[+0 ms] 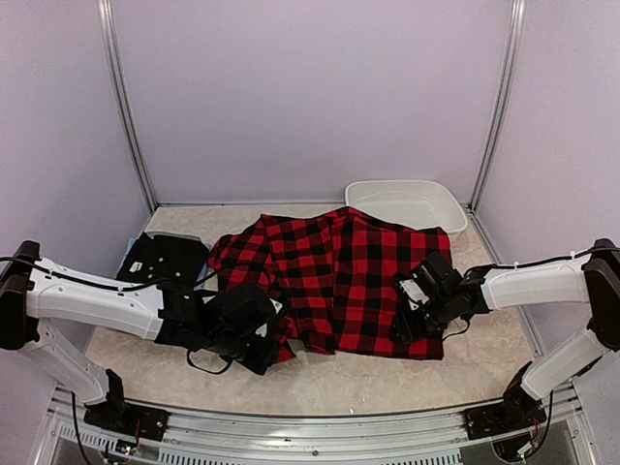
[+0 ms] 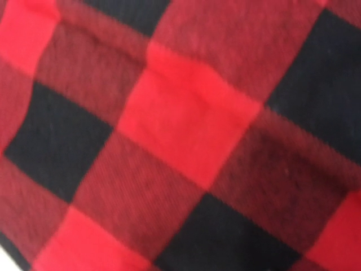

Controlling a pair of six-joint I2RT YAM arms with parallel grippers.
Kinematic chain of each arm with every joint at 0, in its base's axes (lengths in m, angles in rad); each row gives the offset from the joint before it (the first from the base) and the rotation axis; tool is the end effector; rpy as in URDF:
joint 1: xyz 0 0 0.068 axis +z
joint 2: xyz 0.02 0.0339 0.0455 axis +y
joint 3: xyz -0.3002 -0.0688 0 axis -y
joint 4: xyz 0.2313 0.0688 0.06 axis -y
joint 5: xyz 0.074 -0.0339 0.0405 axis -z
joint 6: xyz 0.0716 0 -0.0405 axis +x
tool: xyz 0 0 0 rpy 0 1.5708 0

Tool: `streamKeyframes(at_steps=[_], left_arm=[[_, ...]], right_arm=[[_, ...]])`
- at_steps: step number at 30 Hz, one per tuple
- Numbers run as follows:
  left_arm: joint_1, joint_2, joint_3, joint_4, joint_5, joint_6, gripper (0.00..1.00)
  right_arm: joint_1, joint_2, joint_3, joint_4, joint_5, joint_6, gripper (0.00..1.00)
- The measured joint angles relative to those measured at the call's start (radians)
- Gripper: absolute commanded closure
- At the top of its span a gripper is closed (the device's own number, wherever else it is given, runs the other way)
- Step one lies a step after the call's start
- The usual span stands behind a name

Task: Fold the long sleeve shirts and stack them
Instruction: Move the flattened shirt to the center of the board.

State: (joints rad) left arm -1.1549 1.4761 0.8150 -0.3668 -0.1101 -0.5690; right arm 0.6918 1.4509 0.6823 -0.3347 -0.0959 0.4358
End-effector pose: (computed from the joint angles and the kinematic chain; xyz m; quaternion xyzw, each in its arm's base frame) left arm 0.1228 -0.2585 0.1934 0.2637 0.9252 -0.1687 0.2145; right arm 0.1940 0.1696 0.1642 -0.1350 0.9623 0.1631 0.1706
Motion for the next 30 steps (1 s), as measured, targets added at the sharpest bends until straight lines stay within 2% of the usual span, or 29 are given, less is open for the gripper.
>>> streamKeyframes(at_steps=[5,14,22,30], left_arm=[[-0.114,-0.004,0.111,-0.176,0.002,-0.056,1.0],[-0.311,0.018,0.115,-0.435,0.025,-0.208,1.0],[-0.333,0.018,0.089,-0.459,0.062,-0.23,0.97],[-0.314,-0.016,0.089,-0.377,0.146,-0.122,0.99]], right_arm=[[0.0,-0.011,0.006,-0.031,0.008,-0.005,0.38],[0.0,-0.038,0.108,-0.122,0.049,-0.05,0.37],[0.0,-0.052,0.129,-0.149,0.074,-0.065,0.37],[-0.001,-0.043,0.129,-0.151,0.097,-0.067,0.37]])
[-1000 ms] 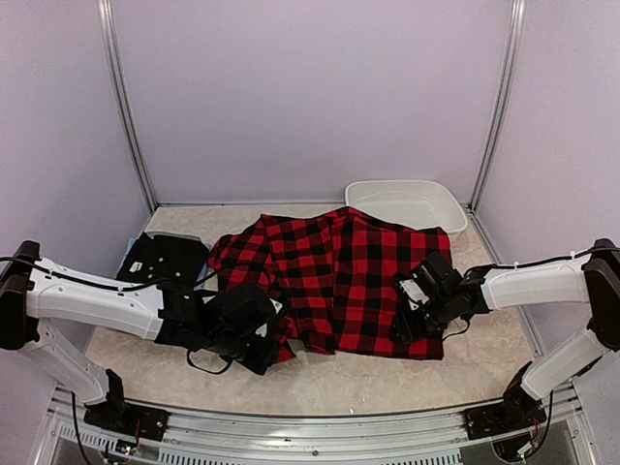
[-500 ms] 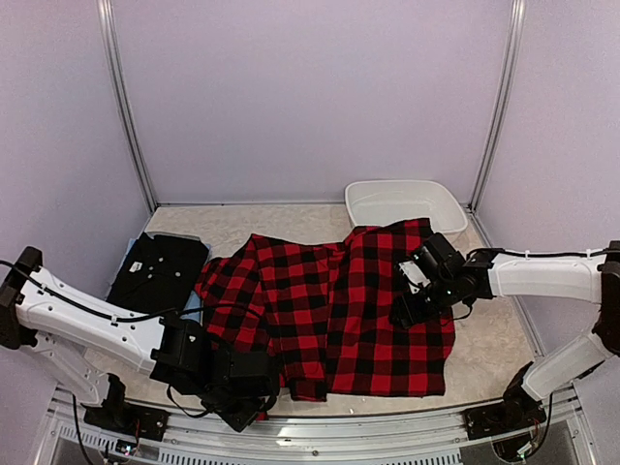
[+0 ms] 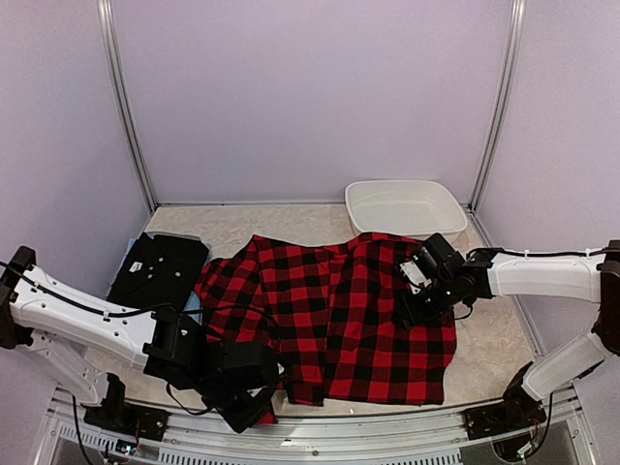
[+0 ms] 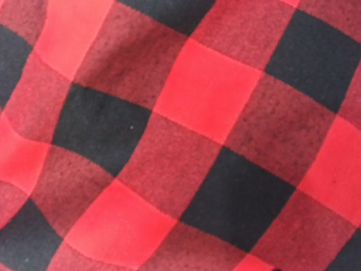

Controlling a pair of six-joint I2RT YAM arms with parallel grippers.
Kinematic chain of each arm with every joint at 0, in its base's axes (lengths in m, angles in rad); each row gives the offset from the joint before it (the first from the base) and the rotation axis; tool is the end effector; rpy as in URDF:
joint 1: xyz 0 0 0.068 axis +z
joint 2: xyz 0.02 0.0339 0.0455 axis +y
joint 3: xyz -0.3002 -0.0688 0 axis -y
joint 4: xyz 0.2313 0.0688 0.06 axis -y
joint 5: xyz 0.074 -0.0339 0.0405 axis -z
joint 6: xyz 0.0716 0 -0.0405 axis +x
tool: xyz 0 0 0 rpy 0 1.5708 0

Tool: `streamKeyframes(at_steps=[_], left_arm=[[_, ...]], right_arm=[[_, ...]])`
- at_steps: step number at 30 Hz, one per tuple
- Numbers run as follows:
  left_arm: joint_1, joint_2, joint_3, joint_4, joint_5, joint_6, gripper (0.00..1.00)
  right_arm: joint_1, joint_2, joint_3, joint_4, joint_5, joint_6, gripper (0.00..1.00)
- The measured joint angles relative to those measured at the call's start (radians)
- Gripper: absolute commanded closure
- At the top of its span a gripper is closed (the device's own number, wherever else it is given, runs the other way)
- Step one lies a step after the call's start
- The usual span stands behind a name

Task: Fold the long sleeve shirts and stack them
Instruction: Move the flattened shirt to the center of the board, then pick up the flattened shirt from the center of the board.

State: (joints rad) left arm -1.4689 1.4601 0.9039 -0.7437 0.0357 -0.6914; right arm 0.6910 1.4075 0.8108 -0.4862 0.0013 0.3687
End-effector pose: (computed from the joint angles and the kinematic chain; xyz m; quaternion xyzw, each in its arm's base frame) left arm 0.0233 -0.2528 0.2005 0.3777 0.9158 -0.1274 0.0480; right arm 0.2039 0.1685 0.2008 -0.1555 0.9578 0.1215 0.2087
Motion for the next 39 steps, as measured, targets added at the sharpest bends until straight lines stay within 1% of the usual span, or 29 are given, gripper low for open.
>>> streamKeyframes(at_steps=[5,7,11,13,15,17,18,19,20,21,23,27,29,34,39], left_arm=[[-0.016,-0.02,0.008,0.013,0.065,0.059,1.0],[-0.024,-0.029,0.015,0.009,0.083,0.069,0.99],[-0.023,-0.045,0.019,-0.015,0.087,0.077,0.84],[-0.012,-0.045,0.019,-0.019,0.084,0.087,0.69],[0.0,-0.045,0.019,-0.017,0.079,0.103,0.45],[0.015,-0.044,0.019,-0.015,0.058,0.118,0.23],[0.019,-0.043,0.02,-0.017,0.047,0.128,0.14],[0.024,-0.04,0.024,-0.022,0.022,0.131,0.08],[0.026,-0.037,0.03,-0.029,0.001,0.144,0.04],[0.027,-0.036,0.038,-0.037,-0.019,0.151,0.03],[0.029,-0.036,0.063,-0.047,-0.06,0.167,0.03],[0.052,-0.029,0.126,-0.033,-0.094,0.218,0.09],[0.061,-0.002,0.16,0.002,-0.104,0.262,0.11],[0.047,0.119,0.188,0.071,-0.101,0.38,0.15],[0.046,0.274,0.233,0.083,-0.095,0.485,0.21]], right_arm=[[-0.009,0.003,0.0,-0.003,0.008,-0.006,0.37],[-0.013,0.005,0.0,-0.004,0.01,-0.008,0.37],[-0.022,0.006,0.0,-0.01,0.019,-0.013,0.36],[-0.026,0.006,0.005,-0.019,0.026,-0.016,0.35],[-0.034,0.006,0.016,-0.025,0.03,-0.023,0.36],[-0.045,0.006,0.028,-0.029,0.034,-0.031,0.36],[-0.053,0.006,0.035,-0.029,0.036,-0.035,0.36],[-0.058,0.006,0.042,-0.03,0.037,-0.038,0.36],[-0.063,0.006,0.047,-0.03,0.039,-0.04,0.36],[-0.068,0.006,0.051,-0.029,0.04,-0.043,0.36],[-0.076,0.006,0.058,-0.029,0.041,-0.048,0.36],[-0.097,0.006,0.059,-0.029,0.04,-0.058,0.36],[-0.109,0.006,0.059,-0.028,0.039,-0.062,0.36],[-0.135,0.006,0.059,-0.026,0.036,-0.07,0.36],[-0.145,-0.001,0.059,-0.027,0.029,-0.073,0.36]])
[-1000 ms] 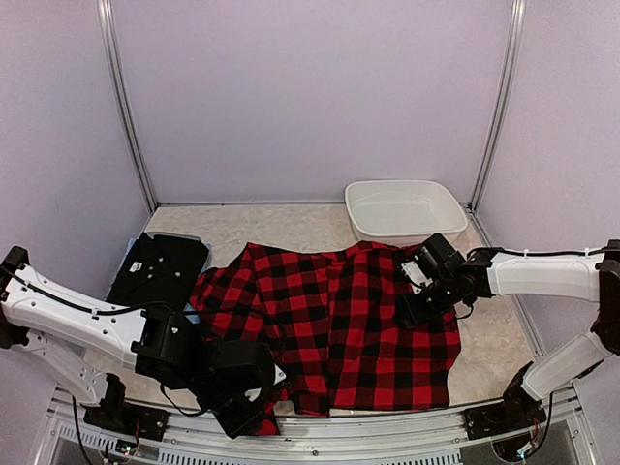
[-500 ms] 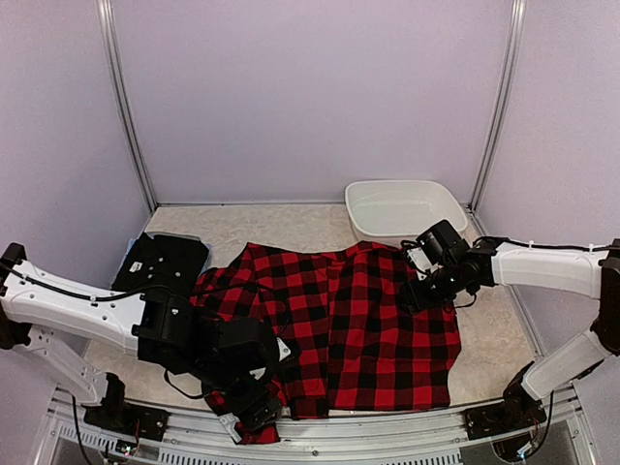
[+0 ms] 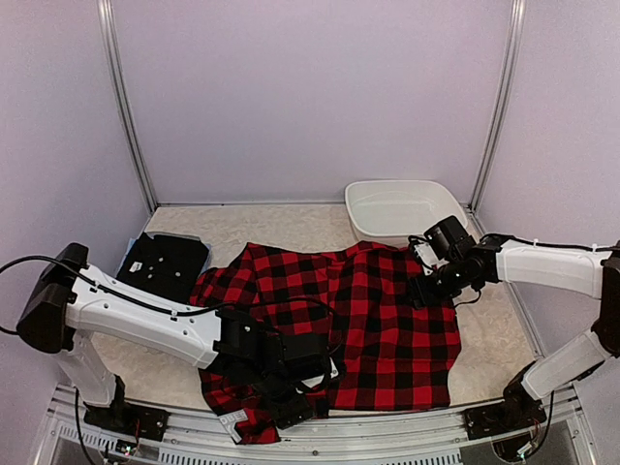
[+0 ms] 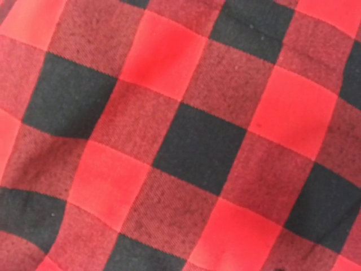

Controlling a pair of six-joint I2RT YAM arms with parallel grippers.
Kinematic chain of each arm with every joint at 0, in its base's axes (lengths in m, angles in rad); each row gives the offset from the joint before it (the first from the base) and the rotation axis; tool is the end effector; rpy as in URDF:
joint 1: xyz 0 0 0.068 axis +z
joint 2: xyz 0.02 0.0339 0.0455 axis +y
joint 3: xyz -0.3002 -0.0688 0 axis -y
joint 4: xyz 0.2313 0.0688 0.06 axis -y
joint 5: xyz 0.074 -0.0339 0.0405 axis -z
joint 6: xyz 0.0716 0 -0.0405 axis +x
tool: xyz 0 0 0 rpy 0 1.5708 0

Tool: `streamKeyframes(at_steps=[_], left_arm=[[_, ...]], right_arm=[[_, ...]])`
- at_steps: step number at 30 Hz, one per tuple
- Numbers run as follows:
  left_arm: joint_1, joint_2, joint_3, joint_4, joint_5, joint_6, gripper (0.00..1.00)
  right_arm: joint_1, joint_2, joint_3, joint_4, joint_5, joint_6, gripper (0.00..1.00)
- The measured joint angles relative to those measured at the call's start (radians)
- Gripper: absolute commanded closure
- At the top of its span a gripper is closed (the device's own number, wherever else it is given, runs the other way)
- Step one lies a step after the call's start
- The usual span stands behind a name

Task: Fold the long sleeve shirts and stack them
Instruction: Pick up the flattened shirt from the center of the board.

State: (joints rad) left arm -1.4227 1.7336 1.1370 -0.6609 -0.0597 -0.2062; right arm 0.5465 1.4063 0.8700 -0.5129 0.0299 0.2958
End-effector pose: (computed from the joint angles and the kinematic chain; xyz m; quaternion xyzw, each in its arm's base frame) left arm 0.0542 -0.3342 0.1910 0.5604 0.8129 -0.0932 0.1285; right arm 0.2342 0.1400 0.2168 -0.1170 0.9590 0.0922 0.2412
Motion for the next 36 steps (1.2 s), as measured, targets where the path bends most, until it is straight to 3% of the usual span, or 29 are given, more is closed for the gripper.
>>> streamKeyframes(at_steps=[9,15,21,27,36], left_arm=[[0.009,0.1,0.04,-0.002,0.004,0.094,0.33],[0.019,0.115,0.044,-0.004,0.032,0.124,0.61],[0.049,0.116,0.044,-0.005,0.08,0.137,0.76],[0.077,0.108,0.044,-0.002,0.143,0.15,0.99],[0.155,0.025,0.042,0.006,0.201,0.154,1.0]], right_arm=[[-0.001,-0.031,-0.01,0.001,-0.012,0.0,0.36],[-0.004,-0.031,-0.019,0.002,-0.018,0.0,0.36],[-0.005,-0.028,-0.021,0.005,-0.021,0.0,0.36],[-0.01,-0.013,-0.032,0.009,-0.023,-0.003,0.36],[-0.025,-0.009,-0.034,0.01,-0.021,-0.007,0.36]])
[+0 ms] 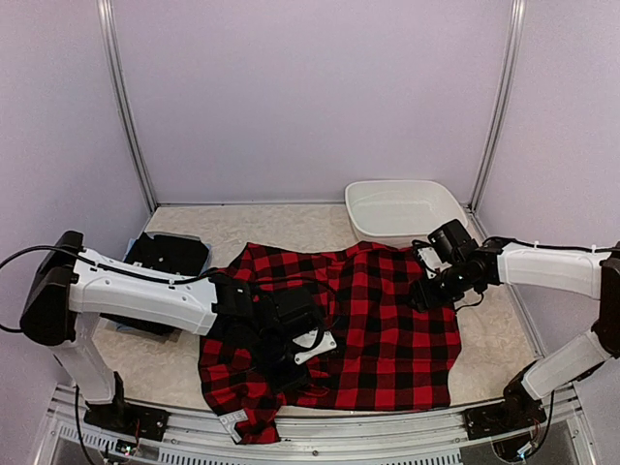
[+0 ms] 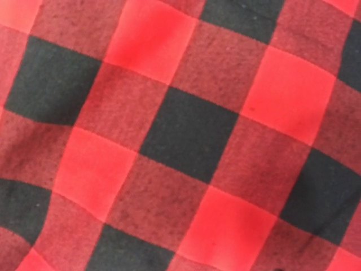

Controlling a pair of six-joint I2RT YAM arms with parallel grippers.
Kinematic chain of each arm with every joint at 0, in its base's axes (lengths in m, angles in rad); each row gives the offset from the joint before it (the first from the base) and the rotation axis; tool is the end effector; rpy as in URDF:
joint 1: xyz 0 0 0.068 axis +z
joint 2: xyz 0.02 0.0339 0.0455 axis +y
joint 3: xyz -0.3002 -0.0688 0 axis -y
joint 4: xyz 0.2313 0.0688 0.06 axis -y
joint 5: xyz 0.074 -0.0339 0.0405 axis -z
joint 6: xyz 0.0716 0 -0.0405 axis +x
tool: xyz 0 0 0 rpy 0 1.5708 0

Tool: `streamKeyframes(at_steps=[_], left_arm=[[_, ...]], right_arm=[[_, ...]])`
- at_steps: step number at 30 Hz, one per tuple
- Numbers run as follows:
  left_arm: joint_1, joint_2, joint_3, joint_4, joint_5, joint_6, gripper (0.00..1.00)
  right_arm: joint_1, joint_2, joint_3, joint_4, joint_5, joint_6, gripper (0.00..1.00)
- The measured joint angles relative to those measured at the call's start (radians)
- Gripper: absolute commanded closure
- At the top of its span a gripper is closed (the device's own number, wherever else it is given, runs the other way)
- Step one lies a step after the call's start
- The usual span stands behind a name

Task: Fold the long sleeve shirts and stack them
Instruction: Pick up the flattened shirt from the center of the board.

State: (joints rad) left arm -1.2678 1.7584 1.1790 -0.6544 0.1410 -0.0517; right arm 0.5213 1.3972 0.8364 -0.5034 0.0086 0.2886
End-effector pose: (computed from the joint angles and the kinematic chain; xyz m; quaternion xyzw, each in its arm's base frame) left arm 0.0949 -0.3373 0.1953 0.5715 0.8004 -0.1574 0.0896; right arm 0.2315 0.1322 0.2097 -0.1113 0.9617 0.0949 0.2320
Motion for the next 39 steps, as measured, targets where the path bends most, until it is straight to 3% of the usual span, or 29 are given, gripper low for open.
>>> streamKeyframes(at_steps=[4,10,16,19,30,37,39], left_arm=[[0.078,-0.076,0.0,0.016,-0.009,-0.023,1.0],[0.282,-0.256,-0.001,0.076,-0.079,-0.097,1.0],[0.461,-0.473,0.0,0.201,-0.144,-0.171,1.0],[0.478,-0.536,0.018,0.229,-0.157,-0.179,1.0],[0.478,-0.598,0.056,0.231,-0.144,-0.144,1.0],[0.478,-0.558,0.055,0.233,-0.115,-0.124,1.0],[0.478,-0.542,0.055,0.235,-0.111,-0.121,1.0]], right_arm=[[-0.025,0.0,0.002,-0.002,0.013,0.0,0.34],[-0.151,0.004,0.059,0.012,0.03,-0.004,0.29],[-0.255,0.135,0.201,0.103,0.029,-0.018,0.29],[-0.27,0.219,0.253,0.16,0.033,-0.028,0.3],[-0.299,0.406,0.333,0.302,0.032,-0.123,0.51],[-0.356,0.433,0.295,0.447,-0.031,-0.169,0.52],[-0.361,0.443,0.279,0.484,-0.052,-0.174,0.48]])
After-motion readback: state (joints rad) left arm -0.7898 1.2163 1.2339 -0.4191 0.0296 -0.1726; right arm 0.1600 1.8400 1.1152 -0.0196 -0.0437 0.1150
